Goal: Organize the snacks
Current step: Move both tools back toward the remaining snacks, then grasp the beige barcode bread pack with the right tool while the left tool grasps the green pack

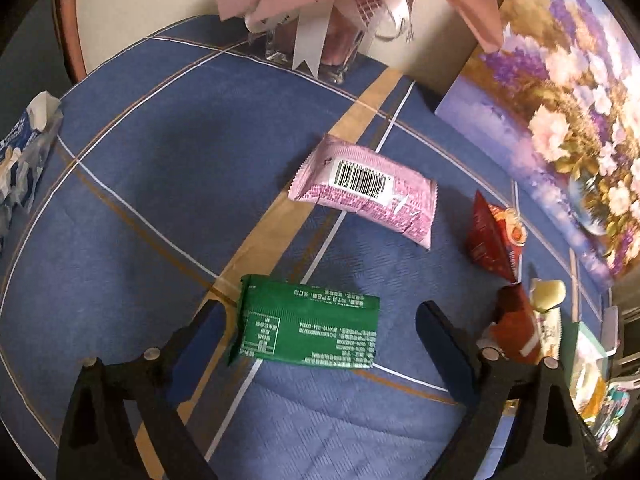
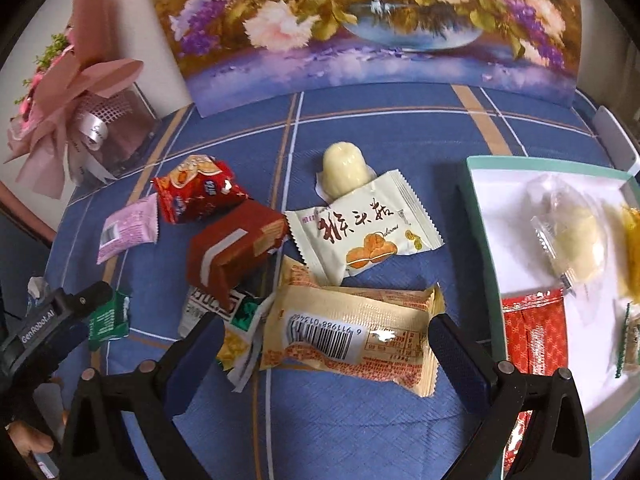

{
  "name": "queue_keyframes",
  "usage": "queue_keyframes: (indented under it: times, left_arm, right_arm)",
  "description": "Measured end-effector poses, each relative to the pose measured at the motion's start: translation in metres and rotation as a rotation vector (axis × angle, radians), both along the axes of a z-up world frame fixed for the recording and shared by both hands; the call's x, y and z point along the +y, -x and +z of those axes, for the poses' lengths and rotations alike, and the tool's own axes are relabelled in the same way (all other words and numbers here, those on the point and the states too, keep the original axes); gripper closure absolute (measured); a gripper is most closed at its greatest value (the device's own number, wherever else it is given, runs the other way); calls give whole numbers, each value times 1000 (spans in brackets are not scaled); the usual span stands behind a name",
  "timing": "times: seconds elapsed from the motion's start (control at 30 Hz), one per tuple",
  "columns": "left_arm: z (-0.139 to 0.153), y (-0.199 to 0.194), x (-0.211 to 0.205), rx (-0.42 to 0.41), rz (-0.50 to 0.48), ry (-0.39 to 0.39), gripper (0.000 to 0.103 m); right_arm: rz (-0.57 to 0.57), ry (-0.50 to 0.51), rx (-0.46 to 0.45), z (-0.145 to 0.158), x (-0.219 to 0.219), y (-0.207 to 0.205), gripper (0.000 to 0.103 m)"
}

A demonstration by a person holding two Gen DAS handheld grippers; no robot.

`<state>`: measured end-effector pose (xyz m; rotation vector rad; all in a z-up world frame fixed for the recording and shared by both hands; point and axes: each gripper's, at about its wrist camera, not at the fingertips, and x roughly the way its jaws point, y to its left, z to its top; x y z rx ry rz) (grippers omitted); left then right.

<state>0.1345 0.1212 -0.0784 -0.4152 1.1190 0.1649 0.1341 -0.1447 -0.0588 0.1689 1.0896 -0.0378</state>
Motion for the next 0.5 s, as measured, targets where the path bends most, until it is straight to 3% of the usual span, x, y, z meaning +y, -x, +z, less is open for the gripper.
queue_keyframes:
  times: [0.2,0.3,0.5]
  left_arm:
    - [-12,-8,-5,33,-23,-18,10]
    - [-14,-9,-9,48,-37,-66,28]
    - [-14,-7,-10,51,-41,-73,31]
  right_arm:
    - [-13,-2,24,-10,-4,-6,1]
    - [-19,3,33,-14,-6,-7,2]
    - [-29,4,40,-18,-9,-8,5]
